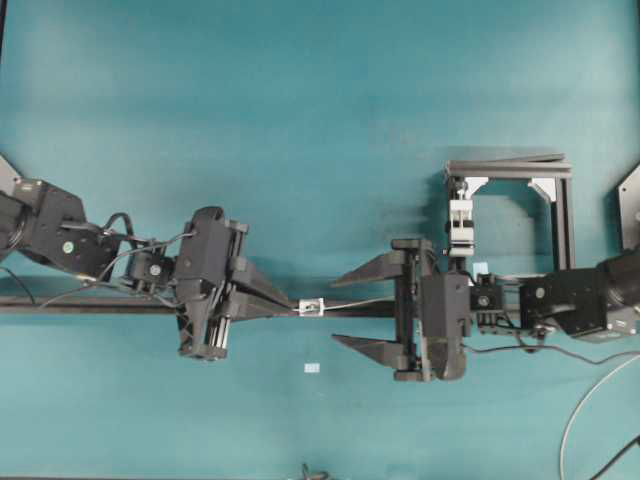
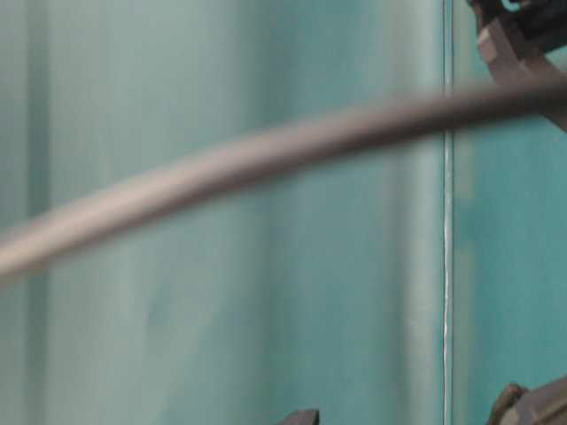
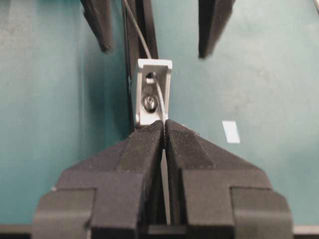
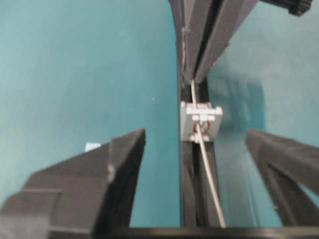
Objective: Insert the wire through the hole in the metal fitting marked with a red label.
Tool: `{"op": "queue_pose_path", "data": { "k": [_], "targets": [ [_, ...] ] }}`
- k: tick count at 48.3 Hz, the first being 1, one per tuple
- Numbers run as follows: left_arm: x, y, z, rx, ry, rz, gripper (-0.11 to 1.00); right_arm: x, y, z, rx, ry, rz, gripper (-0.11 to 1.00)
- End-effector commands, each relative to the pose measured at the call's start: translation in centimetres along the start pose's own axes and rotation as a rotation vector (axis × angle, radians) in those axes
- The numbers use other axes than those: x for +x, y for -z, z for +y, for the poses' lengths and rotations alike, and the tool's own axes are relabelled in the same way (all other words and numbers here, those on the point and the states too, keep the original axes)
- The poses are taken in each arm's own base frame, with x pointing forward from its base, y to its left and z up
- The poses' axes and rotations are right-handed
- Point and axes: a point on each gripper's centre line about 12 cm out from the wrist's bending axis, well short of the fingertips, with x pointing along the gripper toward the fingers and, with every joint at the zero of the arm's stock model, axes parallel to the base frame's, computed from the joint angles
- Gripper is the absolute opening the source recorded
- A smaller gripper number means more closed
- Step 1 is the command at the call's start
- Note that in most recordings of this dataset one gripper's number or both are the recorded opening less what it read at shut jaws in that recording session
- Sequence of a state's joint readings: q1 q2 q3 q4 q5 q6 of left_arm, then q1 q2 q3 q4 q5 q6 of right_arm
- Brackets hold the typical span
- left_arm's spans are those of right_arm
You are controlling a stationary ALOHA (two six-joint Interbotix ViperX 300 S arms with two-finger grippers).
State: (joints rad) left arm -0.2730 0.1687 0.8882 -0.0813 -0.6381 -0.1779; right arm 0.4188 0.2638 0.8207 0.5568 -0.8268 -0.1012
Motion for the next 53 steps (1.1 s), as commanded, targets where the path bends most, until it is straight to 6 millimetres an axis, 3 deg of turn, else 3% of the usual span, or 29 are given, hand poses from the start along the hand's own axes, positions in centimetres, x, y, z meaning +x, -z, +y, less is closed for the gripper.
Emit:
{"op": "queue_pose_path", "data": {
  "k": [1,34,53],
  "targets": [
    [-0.8,-1.2,-0.4,0.003,0.013,-0.027,-0.1,-0.7,-1.3,0.4,0.012,-0.019,-0.032,0.97],
    [-7.5,0.7,0.3,-0.005,0.001,0.04,-0.1,-3.8,-1.4,-0.7,0.008,-0.021,-0.023,0.96],
    [-9.1,1.7,0.4,-0.003,0.001,0.093,-0.1,-3.9,-1.4,-0.8,0.004,-0.021,-0.023,0.96]
  ]
}}
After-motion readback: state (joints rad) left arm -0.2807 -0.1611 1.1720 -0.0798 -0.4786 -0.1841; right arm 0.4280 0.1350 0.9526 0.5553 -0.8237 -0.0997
